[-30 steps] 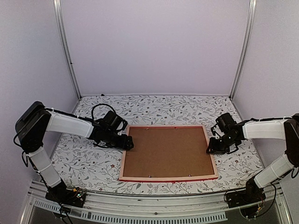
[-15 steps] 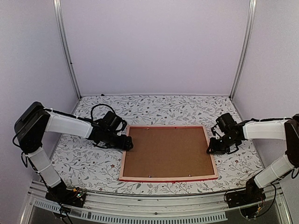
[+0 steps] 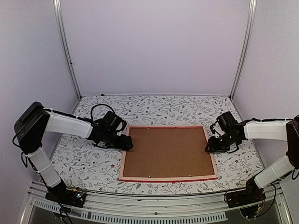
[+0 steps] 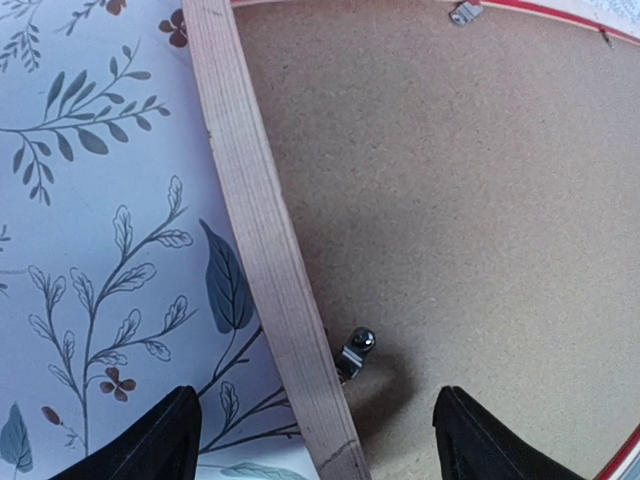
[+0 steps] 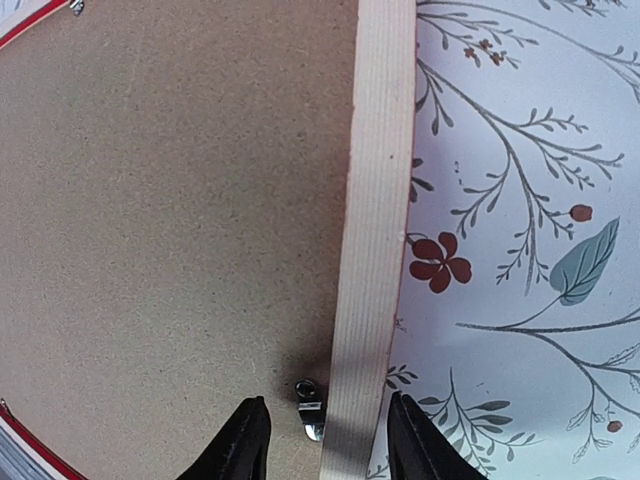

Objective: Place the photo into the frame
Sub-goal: Press the fastener onto the backboard.

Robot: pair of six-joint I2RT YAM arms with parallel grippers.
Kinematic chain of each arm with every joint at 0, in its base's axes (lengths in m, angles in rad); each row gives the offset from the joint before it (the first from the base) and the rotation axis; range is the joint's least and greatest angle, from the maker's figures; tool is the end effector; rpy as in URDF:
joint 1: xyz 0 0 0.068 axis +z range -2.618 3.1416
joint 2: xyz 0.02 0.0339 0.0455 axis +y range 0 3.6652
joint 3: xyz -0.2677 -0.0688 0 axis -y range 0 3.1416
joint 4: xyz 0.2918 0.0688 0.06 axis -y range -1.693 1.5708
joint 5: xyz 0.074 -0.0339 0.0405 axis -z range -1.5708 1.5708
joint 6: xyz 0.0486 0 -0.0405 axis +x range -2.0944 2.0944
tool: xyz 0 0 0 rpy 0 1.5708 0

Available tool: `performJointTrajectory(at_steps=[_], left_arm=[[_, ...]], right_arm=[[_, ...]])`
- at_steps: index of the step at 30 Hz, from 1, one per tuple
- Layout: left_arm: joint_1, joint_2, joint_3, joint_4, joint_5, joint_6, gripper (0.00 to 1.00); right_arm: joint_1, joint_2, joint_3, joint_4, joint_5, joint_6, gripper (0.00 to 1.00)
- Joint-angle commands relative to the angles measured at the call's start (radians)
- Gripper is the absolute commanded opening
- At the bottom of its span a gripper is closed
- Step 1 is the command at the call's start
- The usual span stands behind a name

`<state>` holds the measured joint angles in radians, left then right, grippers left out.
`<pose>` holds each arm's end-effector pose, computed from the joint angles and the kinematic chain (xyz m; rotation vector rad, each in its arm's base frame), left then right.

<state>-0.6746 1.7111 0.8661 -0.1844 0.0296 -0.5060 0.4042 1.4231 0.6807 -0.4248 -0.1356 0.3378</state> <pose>0.2796 -0.2254 0.0951 0.2360 2.6625 -0.4457 0.2587 0.1178 0.1129 -0.1313 2.7862 0.3834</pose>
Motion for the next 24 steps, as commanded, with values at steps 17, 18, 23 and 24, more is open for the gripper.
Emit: performJointTrajectory(at_steps=[17,18,23,24], left_arm=[[0.004,-0.001,-0.012,-0.013,-0.006,-0.011,0.83],[0.004,0.001,-0.010,-0.013,-0.005,-0.013,0.83],[0.001,0.007,-0.007,-0.009,-0.003,-0.021,0.83],[0.001,0.009,-0.007,-0.008,-0.003,-0.022,0.83]], right_arm=[[0.033,-0.060,-0.041,0.025,0.020,0.051,0.40],[0.033,-0.064,-0.044,0.024,0.029,0.062,0.39],[0.036,-0.082,-0.055,0.030,0.033,0.072,0.35],[0.041,-0.085,-0.056,0.030,0.034,0.071,0.35]])
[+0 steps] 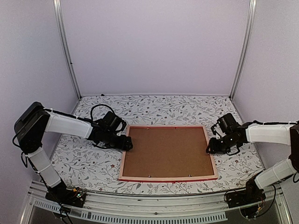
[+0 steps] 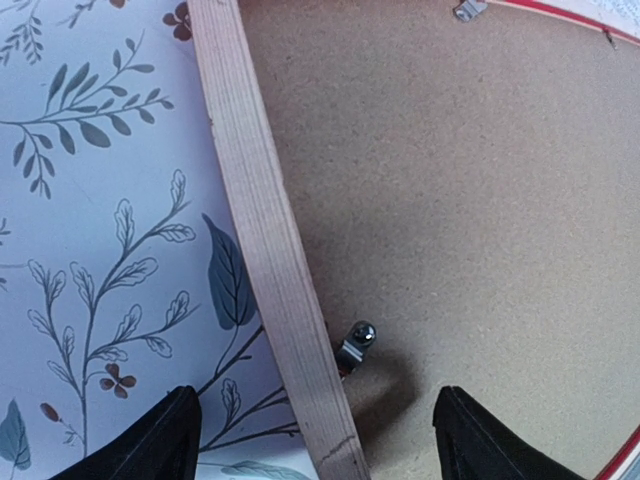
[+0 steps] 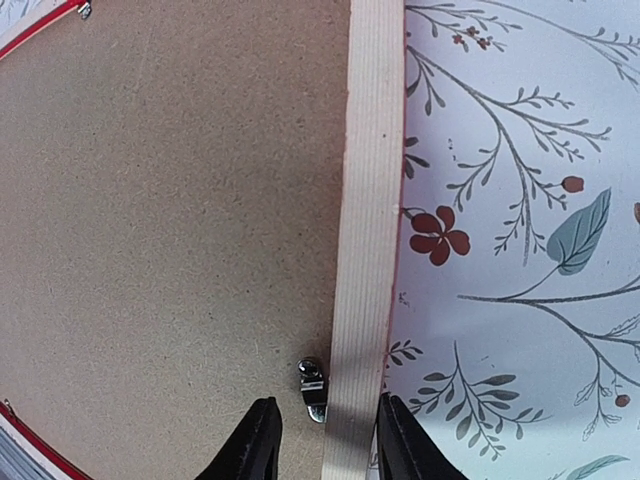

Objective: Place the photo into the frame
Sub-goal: Press the fastener onto the backboard.

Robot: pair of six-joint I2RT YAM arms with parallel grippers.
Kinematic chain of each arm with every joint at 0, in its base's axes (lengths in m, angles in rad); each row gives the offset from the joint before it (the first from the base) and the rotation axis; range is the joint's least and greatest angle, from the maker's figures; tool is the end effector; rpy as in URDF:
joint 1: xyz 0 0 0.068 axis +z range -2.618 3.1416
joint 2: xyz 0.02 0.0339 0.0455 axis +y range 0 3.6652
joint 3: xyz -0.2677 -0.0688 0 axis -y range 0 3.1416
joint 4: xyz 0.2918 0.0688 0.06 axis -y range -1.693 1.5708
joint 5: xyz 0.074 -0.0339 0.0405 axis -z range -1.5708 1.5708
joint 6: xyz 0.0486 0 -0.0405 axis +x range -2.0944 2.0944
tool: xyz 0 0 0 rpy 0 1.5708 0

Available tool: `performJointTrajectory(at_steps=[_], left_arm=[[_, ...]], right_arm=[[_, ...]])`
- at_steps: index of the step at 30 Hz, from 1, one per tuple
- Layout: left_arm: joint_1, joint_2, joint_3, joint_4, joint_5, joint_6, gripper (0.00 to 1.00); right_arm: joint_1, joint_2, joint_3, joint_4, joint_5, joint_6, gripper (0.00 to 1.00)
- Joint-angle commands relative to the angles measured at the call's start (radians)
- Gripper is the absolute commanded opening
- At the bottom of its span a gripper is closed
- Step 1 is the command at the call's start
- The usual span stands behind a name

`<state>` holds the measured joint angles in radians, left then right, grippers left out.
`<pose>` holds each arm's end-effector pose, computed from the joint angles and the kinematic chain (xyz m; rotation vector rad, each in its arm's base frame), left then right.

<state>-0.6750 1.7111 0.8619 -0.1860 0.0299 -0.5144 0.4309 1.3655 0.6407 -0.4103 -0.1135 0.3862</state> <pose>0.2784 -0.2247 0.0937 0.2259 2.6700 -0.4451 0.2478 0.1200 0.1162 -0.0964 2.7591 0.3867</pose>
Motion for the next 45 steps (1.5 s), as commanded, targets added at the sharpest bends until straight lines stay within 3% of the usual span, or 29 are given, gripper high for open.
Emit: performJointTrajectory(at_steps=[1,10,21,31,45], left_arm=[[0.001,0.010,-0.004,-0.005,-0.006,-0.014,0.83],[0.002,0.021,-0.005,-0.007,-0.027,-0.020,0.83],[0.028,0.041,0.004,-0.043,-0.110,-0.032,0.74],[0.034,0.041,0.001,-0.039,-0.107,-0.025,0.75],[0.033,0.045,-0.001,-0.026,-0.087,-0.019,0.75]], right_arm=[[0.019,-0.029,-0.017,0.020,0.016,0.020,0.35],[0.072,0.006,-0.012,0.017,0.051,0.029,0.36],[0.102,0.010,-0.021,0.051,-0.022,0.003,0.34],[0.116,0.063,-0.011,0.059,0.005,-0.007,0.34],[0.115,0.080,0.002,0.050,0.045,0.005,0.25]])
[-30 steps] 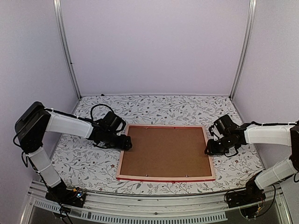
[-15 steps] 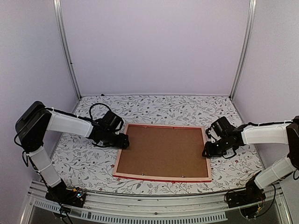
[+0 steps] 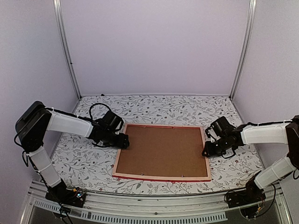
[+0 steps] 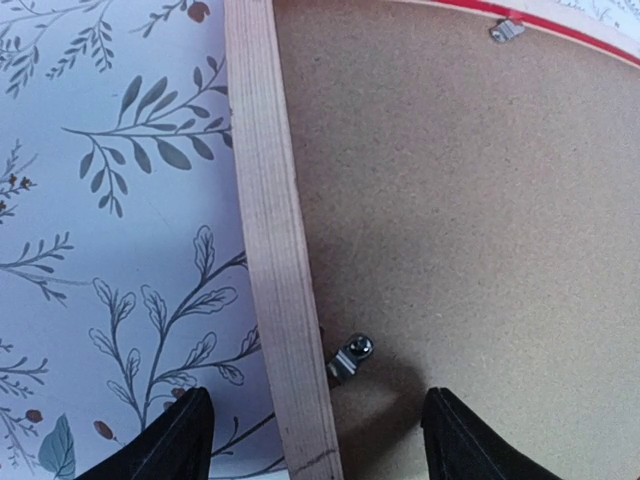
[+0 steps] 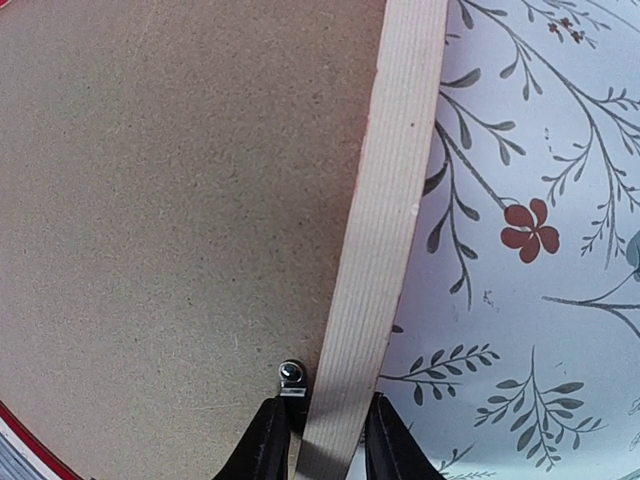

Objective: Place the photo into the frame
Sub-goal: Press the fastener onto the backboard.

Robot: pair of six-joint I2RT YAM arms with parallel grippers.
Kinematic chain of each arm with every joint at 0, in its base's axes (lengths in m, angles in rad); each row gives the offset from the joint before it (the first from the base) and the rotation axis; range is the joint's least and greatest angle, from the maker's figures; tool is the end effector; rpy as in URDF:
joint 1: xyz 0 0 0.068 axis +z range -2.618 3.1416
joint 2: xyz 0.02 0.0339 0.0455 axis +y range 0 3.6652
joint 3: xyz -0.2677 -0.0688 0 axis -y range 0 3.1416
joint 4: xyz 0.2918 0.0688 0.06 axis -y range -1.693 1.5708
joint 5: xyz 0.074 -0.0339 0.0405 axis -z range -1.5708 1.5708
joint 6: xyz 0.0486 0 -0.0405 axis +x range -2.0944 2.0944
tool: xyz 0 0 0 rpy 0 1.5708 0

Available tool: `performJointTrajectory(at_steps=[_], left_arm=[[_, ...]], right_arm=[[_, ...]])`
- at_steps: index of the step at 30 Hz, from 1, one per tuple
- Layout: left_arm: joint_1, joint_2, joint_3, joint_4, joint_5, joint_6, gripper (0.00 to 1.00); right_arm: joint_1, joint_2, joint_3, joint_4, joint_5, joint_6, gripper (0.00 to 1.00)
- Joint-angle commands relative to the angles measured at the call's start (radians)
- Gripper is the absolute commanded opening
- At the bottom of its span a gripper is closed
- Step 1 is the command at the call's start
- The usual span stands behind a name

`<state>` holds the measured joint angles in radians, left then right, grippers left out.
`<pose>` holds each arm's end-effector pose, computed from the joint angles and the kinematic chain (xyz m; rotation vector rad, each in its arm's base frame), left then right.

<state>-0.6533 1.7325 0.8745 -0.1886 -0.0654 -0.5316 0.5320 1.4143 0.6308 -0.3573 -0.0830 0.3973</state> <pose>0.2883 -0.2167 0.0901 0.1381 2.6489 -0.3254 0.2379 0.1447 0.1032 -0.2115 2.7619 0.3739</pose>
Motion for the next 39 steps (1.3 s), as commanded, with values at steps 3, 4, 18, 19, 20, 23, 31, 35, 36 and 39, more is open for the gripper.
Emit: performJointTrajectory(at_steps=[3,4,18,19,20,23,31,35,36,39], left_arm=[[0.012,0.025,-0.017,-0.021,0.010,-0.001,0.75],[0.012,0.024,-0.018,-0.021,0.010,0.000,0.75],[0.012,0.024,-0.035,-0.009,0.012,0.004,0.74],[0.013,0.024,-0.035,-0.009,0.014,0.003,0.74],[0.014,0.023,-0.034,-0.009,0.013,0.003,0.74],[0.013,0.021,-0.038,-0.007,0.014,0.005,0.74],[0.014,0.025,-0.035,-0.003,0.020,0.008,0.74],[0.013,0.027,-0.035,-0.002,0.021,0.008,0.74],[0.013,0.029,-0.035,-0.002,0.021,0.007,0.74],[0.014,0.030,-0.034,-0.004,0.021,0.008,0.74]], right_arm=[[0.014,0.045,0.014,-0.002,0.005,-0.006,0.24],[0.014,0.045,0.014,-0.001,0.004,-0.007,0.24],[-0.046,-0.003,-0.003,0.105,-0.156,-0.064,0.17],[-0.047,-0.002,-0.002,0.105,-0.147,-0.066,0.19],[-0.047,0.000,-0.002,0.106,-0.137,-0.067,0.22],[-0.047,-0.002,0.005,0.097,-0.102,-0.069,0.37],[-0.047,0.022,0.032,0.070,-0.054,-0.075,0.50],[-0.045,0.034,0.028,0.056,-0.024,-0.087,0.47],[-0.046,0.034,0.026,0.054,-0.019,-0.089,0.45],[-0.045,0.033,0.020,0.058,-0.020,-0.088,0.45]])
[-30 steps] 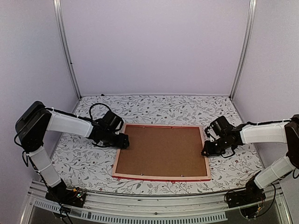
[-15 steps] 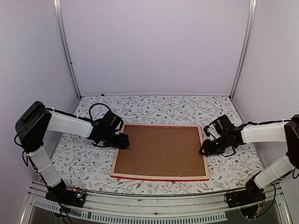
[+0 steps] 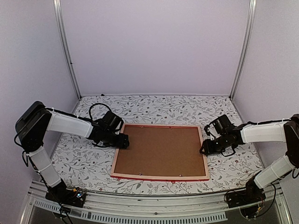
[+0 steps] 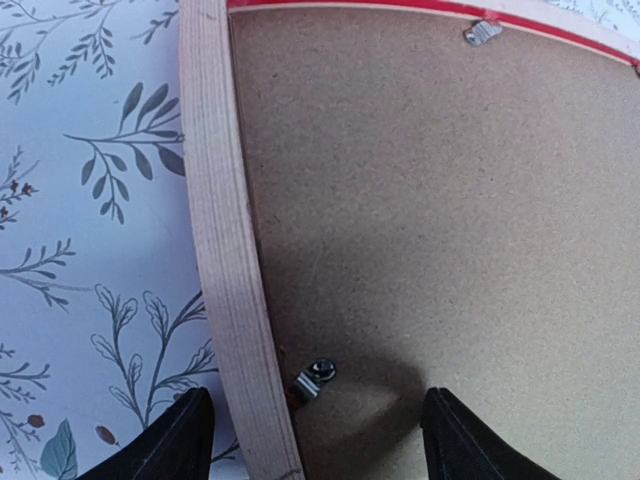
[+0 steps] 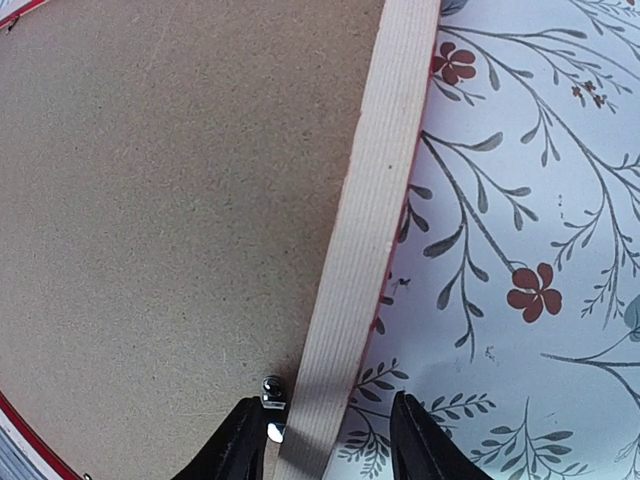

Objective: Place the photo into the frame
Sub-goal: Press the fastener onto the backboard.

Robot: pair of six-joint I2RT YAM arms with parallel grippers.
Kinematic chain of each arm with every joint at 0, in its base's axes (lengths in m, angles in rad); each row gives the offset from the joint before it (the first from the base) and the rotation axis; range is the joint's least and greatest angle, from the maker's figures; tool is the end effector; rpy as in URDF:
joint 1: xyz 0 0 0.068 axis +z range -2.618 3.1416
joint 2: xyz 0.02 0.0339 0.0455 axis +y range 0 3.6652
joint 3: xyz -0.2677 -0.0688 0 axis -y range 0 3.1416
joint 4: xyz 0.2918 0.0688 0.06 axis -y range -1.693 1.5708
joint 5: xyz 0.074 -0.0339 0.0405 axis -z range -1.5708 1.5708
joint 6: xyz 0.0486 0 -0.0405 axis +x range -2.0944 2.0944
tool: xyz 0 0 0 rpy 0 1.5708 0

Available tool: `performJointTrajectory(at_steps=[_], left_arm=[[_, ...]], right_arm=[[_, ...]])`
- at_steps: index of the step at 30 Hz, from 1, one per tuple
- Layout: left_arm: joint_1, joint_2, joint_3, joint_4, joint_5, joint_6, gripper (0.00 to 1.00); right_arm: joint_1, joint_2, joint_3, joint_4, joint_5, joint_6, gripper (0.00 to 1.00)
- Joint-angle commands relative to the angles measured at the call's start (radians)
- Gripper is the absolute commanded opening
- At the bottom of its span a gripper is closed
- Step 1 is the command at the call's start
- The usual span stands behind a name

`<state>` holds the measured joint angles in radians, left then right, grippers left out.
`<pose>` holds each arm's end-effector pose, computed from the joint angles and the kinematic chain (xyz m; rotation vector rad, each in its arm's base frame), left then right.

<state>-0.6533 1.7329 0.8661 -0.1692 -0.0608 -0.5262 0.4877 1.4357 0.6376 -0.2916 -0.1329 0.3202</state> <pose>0.2879 -0.2166 0.0887 0.1459 2.6402 -0.3360 0.2506 0.1402 0.1034 -0.2717 2.7055 0.4285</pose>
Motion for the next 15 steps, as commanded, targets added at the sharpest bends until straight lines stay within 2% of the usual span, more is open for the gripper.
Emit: performJointTrajectory(at_steps=[1,15], left_arm=[[0.014,0.030,-0.026,-0.023,0.018,0.003,0.74],[0.014,0.027,-0.021,-0.023,0.025,0.002,0.74]], right_arm=[[0.001,0.011,0.012,-0.007,0.031,-0.009,0.45],[0.032,0.034,0.017,-0.012,0.054,-0.013,0.49]])
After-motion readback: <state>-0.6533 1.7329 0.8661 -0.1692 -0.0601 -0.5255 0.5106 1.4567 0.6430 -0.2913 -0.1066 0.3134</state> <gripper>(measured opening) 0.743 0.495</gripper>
